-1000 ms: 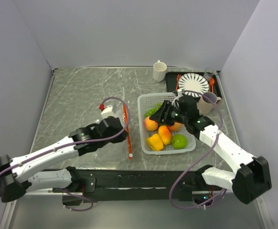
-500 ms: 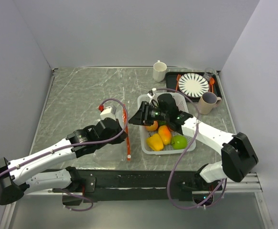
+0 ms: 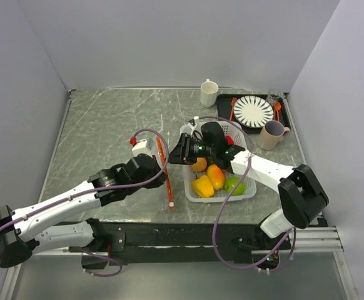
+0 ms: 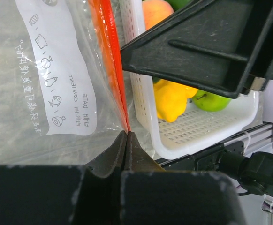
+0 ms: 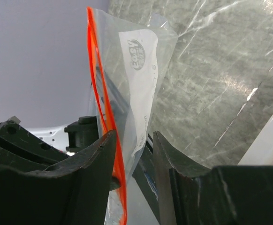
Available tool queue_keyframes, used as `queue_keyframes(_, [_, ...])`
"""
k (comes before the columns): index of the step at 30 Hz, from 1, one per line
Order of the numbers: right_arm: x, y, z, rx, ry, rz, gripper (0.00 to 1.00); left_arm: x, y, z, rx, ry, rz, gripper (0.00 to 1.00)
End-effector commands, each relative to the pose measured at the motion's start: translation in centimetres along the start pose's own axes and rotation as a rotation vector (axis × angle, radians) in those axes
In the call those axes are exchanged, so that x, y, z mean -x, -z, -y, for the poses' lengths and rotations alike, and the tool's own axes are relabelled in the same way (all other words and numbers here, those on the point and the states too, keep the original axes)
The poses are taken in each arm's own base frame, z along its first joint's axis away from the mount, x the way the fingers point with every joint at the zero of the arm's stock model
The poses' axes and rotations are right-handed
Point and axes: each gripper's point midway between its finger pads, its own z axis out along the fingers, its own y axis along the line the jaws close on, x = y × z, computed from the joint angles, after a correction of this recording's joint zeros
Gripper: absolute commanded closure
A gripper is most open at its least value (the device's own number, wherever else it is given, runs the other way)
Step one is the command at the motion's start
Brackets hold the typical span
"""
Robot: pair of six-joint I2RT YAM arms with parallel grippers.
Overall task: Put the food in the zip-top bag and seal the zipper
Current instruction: Open the zipper of the food storage bag.
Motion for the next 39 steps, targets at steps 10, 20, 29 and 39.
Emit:
queue_keyframes(10, [0.9, 0.6, -2.8, 0.068, 0.074, 0.021, 0.55, 0.6, -0.2, 0.3, -0.006, 0.008, 0.022, 0.99])
queue_keyframes(20, [0.7, 0.2, -2.6, 0.054, 0.087, 0.017, 0.54, 0.7, 0.0, 0.4, -0.018, 0.013, 0.027, 0.99])
queue_keyframes(29, [2.3, 1.3, -3.8, 0.071, 0.094, 0.088, 0.55, 0.7, 0.4, 0.0, -0.011, 0.019, 0.033, 0.99])
queue_keyframes(39, [2.9, 1.1, -3.6, 0.062, 0.074, 0.104, 0.54, 0.7, 0.4, 0.0, -0.013, 0.020, 0.032, 0.99])
